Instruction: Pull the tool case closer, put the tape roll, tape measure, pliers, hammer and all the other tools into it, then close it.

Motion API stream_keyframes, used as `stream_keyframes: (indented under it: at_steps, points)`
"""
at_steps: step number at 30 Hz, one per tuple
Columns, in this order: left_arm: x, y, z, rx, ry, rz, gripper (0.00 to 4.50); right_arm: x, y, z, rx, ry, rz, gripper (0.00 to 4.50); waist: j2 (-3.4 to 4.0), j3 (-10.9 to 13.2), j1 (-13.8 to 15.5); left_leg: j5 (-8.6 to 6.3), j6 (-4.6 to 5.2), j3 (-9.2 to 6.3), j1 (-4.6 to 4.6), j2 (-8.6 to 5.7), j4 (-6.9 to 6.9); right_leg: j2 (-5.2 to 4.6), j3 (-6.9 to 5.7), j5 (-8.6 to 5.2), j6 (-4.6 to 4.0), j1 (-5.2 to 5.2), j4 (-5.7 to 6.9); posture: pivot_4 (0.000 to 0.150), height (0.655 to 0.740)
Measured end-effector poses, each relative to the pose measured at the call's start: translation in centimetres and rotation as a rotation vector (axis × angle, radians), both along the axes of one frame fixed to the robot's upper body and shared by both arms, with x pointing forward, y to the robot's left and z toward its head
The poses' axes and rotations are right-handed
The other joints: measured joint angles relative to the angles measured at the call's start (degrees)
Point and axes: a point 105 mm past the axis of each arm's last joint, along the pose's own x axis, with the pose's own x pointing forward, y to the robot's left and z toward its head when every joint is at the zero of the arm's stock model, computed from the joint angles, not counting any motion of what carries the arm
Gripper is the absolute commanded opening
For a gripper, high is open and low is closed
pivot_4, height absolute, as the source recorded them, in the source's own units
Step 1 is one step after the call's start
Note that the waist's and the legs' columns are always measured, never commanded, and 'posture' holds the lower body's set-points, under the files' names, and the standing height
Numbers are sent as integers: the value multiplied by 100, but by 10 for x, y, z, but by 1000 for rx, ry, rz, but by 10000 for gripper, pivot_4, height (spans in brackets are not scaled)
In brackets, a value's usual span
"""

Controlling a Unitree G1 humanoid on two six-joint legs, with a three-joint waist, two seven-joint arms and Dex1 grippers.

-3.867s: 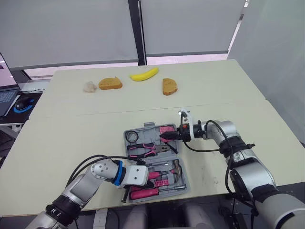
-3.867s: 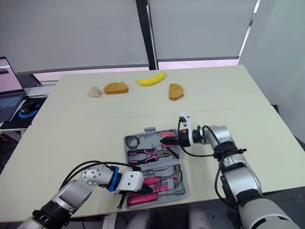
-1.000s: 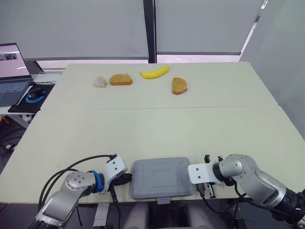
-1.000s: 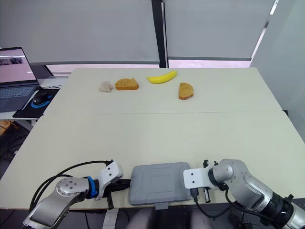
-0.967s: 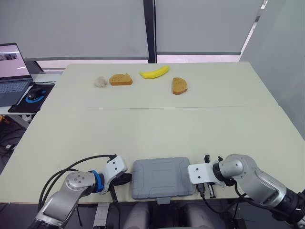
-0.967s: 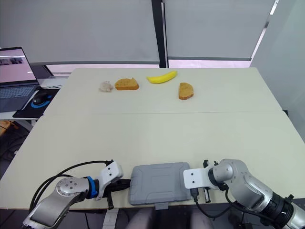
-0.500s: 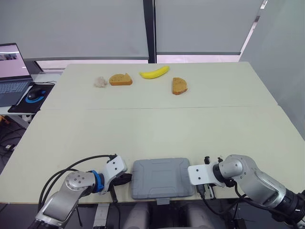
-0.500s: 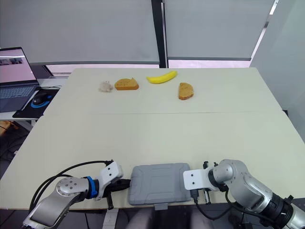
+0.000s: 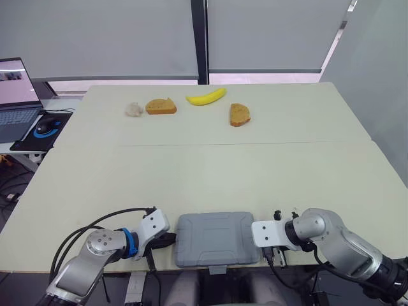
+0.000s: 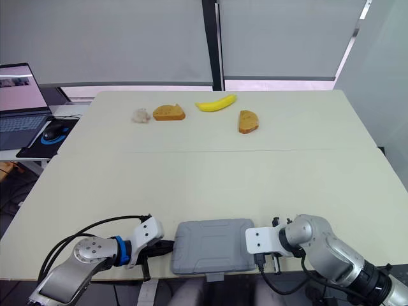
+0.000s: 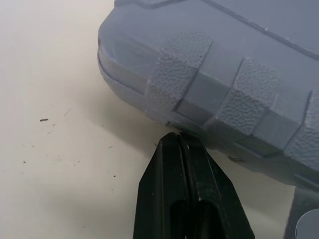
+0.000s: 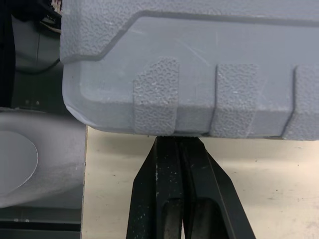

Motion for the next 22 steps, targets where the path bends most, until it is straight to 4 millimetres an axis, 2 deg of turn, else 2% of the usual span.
stream_keyframes:
  at_steps: [5,7,11,13,16,22]
  points:
    - [8,31,10,30,-18,47,0,7,-30,15,-11,-37,-83,173,0,0,2,0,0,-2,-1,3,-1,1,-4,0,0,-1,0,1500,7400]
    - [6,48,22,42,-15,45,0,4,-37,27,31,-40,-88,173,-6,4,-1,0,0,-3,-4,4,-2,1,-6,0,-1,-2,-2,1500,7400]
    - [5,87,64,113,-67,59,0,-1,-63,69,93,-62,-87,173,-3,8,-2,-1,1,5,0,3,-1,-3,-1,0,0,3,-6,1500,7400]
    - [8,90,85,98,-123,61,0,0,-76,90,105,-74,-99,173,-3,9,2,-1,1,4,0,6,0,-3,-2,0,0,6,-7,1500,7400]
    - [6,84,103,85,-136,16,0,-1,-84,113,132,-72,-93,173,-3,10,2,-1,1,3,1,9,-2,-1,-3,-1,-1,6,-6,1500,7400]
    - [7,86,105,76,-118,32,0,-3,-93,118,126,-43,-75,173,-2,10,-3,-2,3,10,-1,9,-3,-1,2,-1,-2,2,-6,1500,7400]
